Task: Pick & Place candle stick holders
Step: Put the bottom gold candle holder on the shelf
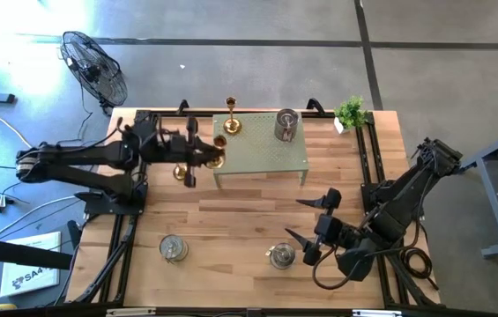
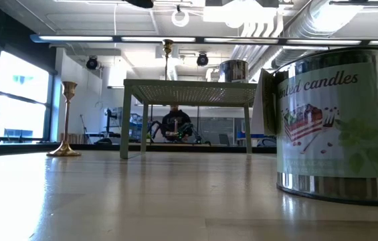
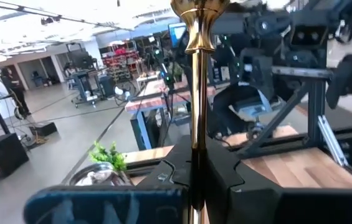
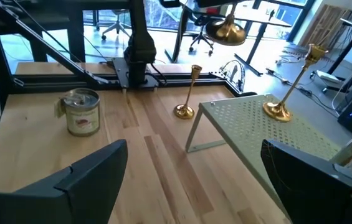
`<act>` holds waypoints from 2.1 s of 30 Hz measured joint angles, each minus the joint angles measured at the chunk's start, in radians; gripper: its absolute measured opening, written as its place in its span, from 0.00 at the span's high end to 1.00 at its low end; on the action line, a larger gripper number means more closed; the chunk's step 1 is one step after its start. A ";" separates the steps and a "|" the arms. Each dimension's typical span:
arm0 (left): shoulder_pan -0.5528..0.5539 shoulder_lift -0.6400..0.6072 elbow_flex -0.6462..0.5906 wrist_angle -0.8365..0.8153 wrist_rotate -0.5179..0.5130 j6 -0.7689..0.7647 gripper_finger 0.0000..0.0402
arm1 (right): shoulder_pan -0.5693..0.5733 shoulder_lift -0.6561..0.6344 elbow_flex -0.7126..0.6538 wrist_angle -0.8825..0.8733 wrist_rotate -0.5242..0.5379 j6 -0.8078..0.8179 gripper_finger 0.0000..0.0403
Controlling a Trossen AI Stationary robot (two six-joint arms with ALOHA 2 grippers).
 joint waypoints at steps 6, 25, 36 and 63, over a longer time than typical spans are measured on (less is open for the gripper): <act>0.146 -0.008 0.000 0.016 0.111 -0.060 0.98 | 0.007 0.000 -0.001 0.003 0.032 0.000 0.10; 0.425 0.093 0.000 0.255 0.452 -0.241 0.98 | 0.013 0.000 -0.002 -0.003 0.035 0.000 0.10; 0.456 0.234 -0.001 0.360 0.504 -0.263 0.98 | 0.013 0.000 -0.069 0.009 0.063 0.054 0.10; 0.529 0.290 -0.249 0.756 0.594 -0.351 0.98 | 0.011 0.000 -0.074 -0.006 0.112 0.051 0.10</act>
